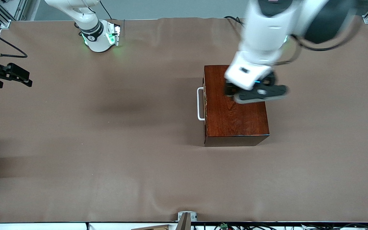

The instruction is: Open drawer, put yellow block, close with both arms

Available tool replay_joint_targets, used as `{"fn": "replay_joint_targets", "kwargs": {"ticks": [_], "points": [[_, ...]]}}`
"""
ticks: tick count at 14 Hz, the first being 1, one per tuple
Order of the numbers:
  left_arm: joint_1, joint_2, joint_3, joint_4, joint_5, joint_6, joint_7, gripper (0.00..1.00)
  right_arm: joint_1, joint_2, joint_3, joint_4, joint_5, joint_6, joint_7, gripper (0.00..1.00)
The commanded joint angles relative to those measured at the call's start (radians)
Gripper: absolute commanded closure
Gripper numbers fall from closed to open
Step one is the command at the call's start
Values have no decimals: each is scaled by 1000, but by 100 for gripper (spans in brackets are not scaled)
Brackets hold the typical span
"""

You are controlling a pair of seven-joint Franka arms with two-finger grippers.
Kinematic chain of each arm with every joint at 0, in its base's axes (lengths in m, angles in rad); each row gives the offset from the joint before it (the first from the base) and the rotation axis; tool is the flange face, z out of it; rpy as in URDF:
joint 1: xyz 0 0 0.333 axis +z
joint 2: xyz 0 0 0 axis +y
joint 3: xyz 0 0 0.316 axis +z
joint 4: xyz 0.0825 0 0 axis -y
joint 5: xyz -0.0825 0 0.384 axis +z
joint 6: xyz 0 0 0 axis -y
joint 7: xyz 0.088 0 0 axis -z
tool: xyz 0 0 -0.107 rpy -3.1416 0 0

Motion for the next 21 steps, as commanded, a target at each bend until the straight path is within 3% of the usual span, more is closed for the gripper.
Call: {"fn": "replay_joint_targets", "kwargs": {"ticks": [1, 4, 10, 13, 21], "points": [[136, -67, -5, -42, -92, -40, 304, 0, 0, 4, -5, 14, 17, -2, 11, 0], [167, -124, 79, -82, -97, -77, 500, 0, -1, 4, -5, 14, 18, -2, 11, 0], [171, -257, 234, -267, -125, -13, 420, 0, 1, 4, -5, 14, 16, -11, 11, 0], [174, -300, 251, -347, -128, 40, 423, 0, 1, 4, -5, 15, 16, -11, 11, 0], [184, -286, 249, -335, -129, 40, 440, 0, 1, 4, -5, 14, 16, -11, 11, 0]]}}
